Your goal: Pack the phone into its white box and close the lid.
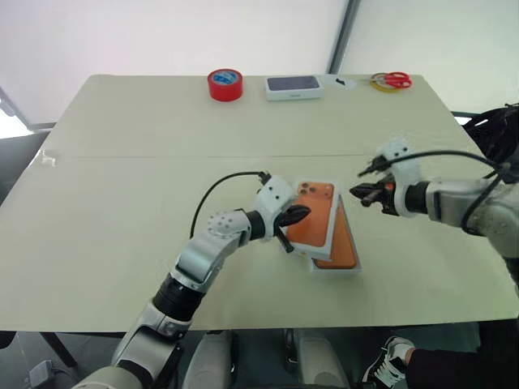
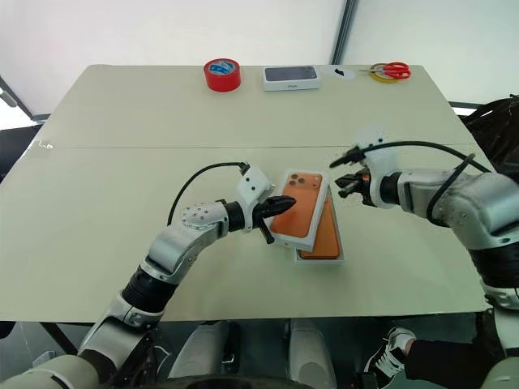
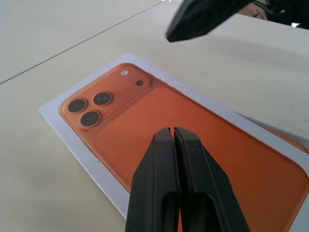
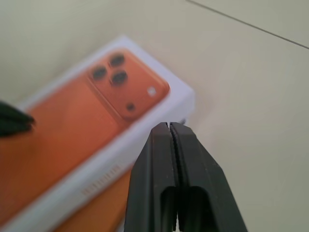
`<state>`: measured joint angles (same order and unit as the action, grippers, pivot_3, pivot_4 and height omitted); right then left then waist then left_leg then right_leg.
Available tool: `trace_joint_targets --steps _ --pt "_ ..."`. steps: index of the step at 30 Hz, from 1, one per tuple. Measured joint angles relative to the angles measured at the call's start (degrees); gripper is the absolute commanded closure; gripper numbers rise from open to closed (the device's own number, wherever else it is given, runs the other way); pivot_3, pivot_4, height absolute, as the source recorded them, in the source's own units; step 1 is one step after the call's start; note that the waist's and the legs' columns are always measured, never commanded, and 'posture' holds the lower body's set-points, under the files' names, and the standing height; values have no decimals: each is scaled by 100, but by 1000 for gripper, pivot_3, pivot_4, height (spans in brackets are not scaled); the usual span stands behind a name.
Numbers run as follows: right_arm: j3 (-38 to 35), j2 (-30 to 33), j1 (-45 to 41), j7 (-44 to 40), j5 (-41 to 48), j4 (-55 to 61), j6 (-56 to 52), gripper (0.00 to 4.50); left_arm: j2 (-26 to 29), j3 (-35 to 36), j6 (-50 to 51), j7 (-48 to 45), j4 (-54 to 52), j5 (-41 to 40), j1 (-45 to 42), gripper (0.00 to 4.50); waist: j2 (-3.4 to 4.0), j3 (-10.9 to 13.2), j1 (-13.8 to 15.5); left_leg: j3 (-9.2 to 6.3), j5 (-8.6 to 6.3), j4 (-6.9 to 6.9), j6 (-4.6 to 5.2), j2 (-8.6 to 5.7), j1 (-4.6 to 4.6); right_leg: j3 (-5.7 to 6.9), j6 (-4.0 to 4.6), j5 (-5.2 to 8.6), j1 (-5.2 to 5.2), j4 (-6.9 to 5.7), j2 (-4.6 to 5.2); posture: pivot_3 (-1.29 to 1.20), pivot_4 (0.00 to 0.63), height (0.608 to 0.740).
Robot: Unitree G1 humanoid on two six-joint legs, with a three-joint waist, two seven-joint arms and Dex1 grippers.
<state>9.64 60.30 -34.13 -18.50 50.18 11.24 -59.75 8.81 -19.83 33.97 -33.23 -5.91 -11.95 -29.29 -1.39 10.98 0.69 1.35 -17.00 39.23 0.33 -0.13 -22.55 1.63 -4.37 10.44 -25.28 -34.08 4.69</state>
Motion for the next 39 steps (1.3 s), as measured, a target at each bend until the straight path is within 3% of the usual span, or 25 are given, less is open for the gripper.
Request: trace_joint_targets --steps 10,16,22,39 --pt "335 51 358 -1013 -1776 239 555 4470 666 952 764 331 -200 -103 55 4396 0 0 4 1 0 1 0 -1 1 -1 -2 -2 2 1 2 0 150 732" --pt "363 -332 421 -1271 -2249 299 559 4470 859 491 965 85 -17 -3 14 4396 0 0 6 2 0 2 -1 -6 1 -2 -4 -3 5 3 7 0 150 732" --pt "363 -547 459 -1498 -2494 503 513 4470 646 77 967 -137 271 44 -124 4396 0 0 10 -1 0 2 -1 -5 2 0 -1 -2 4 -2 6 0 150 732" --pt "-199 -56 1221 -2247 -2689 1100 225 4470 333 -329 1024 -727 30 -62 -252 4396 -1 0 9 0 0 5 -1 -6 4 -1 8 3 6 -2 7 0 150 732"
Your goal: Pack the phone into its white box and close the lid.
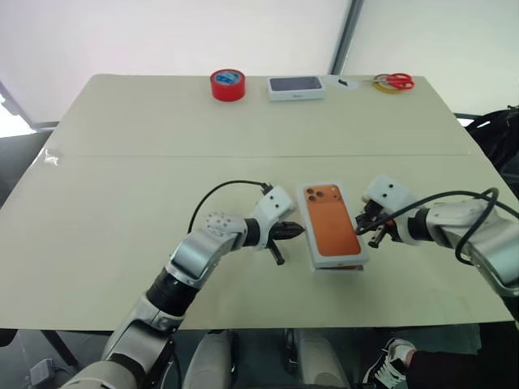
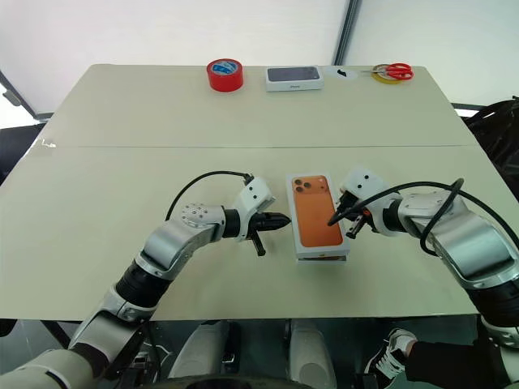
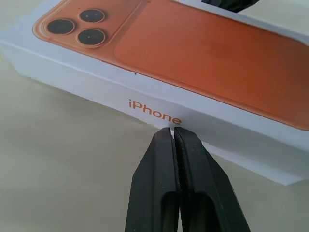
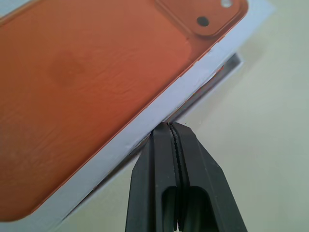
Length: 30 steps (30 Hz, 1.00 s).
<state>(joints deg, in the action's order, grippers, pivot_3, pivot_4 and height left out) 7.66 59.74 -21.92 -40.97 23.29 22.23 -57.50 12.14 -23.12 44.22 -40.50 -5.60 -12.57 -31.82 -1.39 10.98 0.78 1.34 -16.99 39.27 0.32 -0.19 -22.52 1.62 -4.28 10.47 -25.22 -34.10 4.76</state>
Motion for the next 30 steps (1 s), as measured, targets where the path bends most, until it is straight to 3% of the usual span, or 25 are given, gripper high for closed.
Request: trace_joint_targets --steps 30 --pt "-202 -20 359 -144 -103 176 -203 4470 37 -83 -7 -273 68 33 -151 4396 0 0 -1 -1 0 0 0 0 2 0 -4 -2 1 -1 -1 0 150 732"
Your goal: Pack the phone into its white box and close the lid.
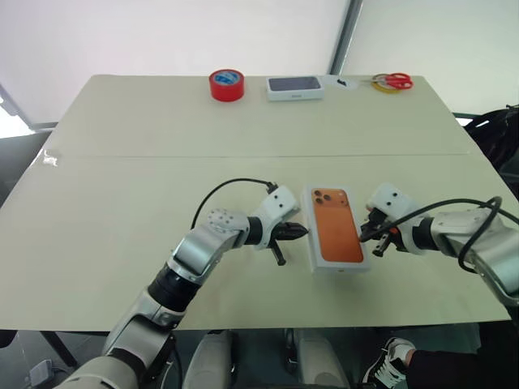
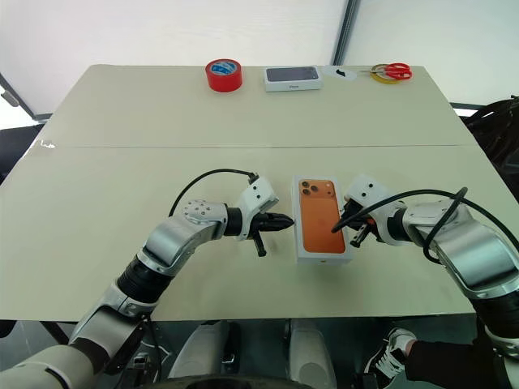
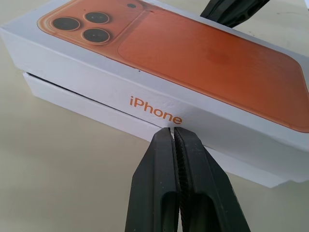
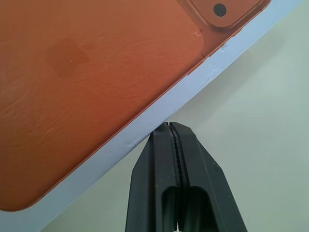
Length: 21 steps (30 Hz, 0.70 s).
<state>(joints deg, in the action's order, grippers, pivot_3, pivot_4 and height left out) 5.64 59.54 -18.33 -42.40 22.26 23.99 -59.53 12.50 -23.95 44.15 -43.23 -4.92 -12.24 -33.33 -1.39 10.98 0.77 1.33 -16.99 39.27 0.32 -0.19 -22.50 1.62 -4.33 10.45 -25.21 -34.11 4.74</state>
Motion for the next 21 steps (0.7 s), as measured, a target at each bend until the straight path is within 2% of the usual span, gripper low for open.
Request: trace_joint_targets --steps 21 --pt "25 -163 -11 -77 -182 -5 13 4470 47 -77 30 -15 -7 48 111 4396 0 0 -1 0 0 0 0 0 3 0 -7 -4 3 -3 0 0 150 732"
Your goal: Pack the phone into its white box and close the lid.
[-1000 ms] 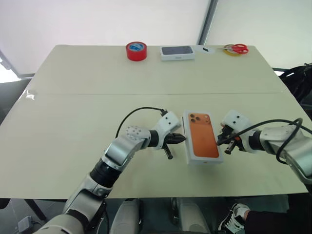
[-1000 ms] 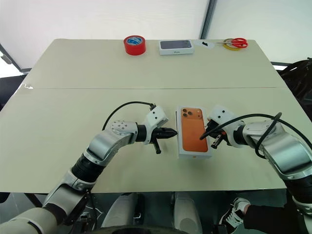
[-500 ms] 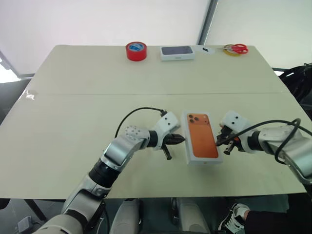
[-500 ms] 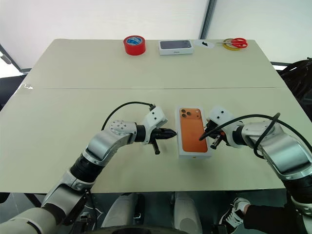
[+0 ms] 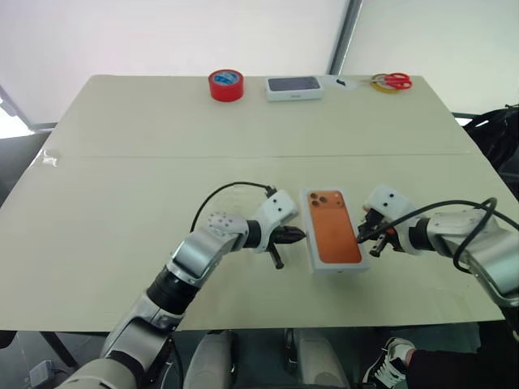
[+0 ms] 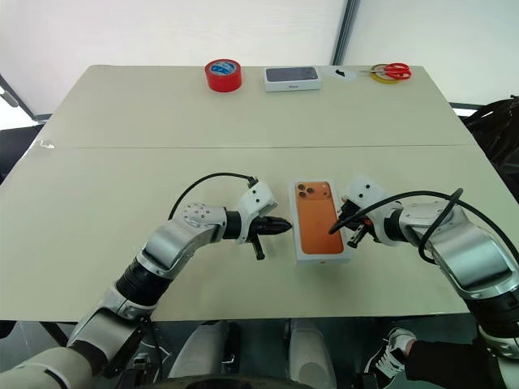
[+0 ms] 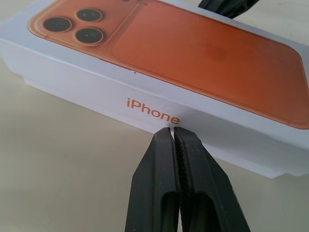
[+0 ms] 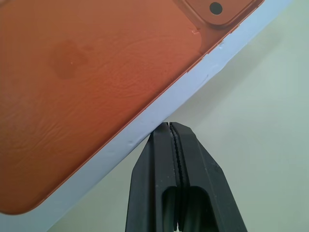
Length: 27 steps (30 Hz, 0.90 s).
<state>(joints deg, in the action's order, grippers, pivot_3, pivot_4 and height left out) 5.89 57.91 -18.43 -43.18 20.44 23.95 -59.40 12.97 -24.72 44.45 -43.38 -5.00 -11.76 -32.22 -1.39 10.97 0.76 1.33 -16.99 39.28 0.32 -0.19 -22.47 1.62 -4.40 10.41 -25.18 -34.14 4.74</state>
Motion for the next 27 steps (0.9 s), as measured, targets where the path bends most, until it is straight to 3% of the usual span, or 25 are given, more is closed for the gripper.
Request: trace_joint_targets --steps 12,17,22,27 --pt "-20 166 81 -156 -57 0 112 4470 15 -15 3 14 1 -13 0 4396 0 0 6 0 0 0 0 -1 0 0 -2 -1 1 0 0 0 150 732" --pt "-755 670 504 -660 72 77 534 4470 75 628 28 81 -4 -236 -14 4396 0 0 3 -1 0 1 0 0 2 1 -3 -1 4 0 -1 0 150 732" --pt "-1233 683 1136 -1137 403 515 831 4470 -344 969 135 267 74 -451 -375 4396 -2 -1 31 -5 0 8 0 -2 5 4 -6 -3 17 2 0 0 150 732" --pt "-1200 468 1404 -1055 583 927 779 4470 -694 623 117 435 560 -285 -588 4396 -3 -2 11 -5 0 10 0 -5 15 4 -2 0 27 4 1 0 150 732"
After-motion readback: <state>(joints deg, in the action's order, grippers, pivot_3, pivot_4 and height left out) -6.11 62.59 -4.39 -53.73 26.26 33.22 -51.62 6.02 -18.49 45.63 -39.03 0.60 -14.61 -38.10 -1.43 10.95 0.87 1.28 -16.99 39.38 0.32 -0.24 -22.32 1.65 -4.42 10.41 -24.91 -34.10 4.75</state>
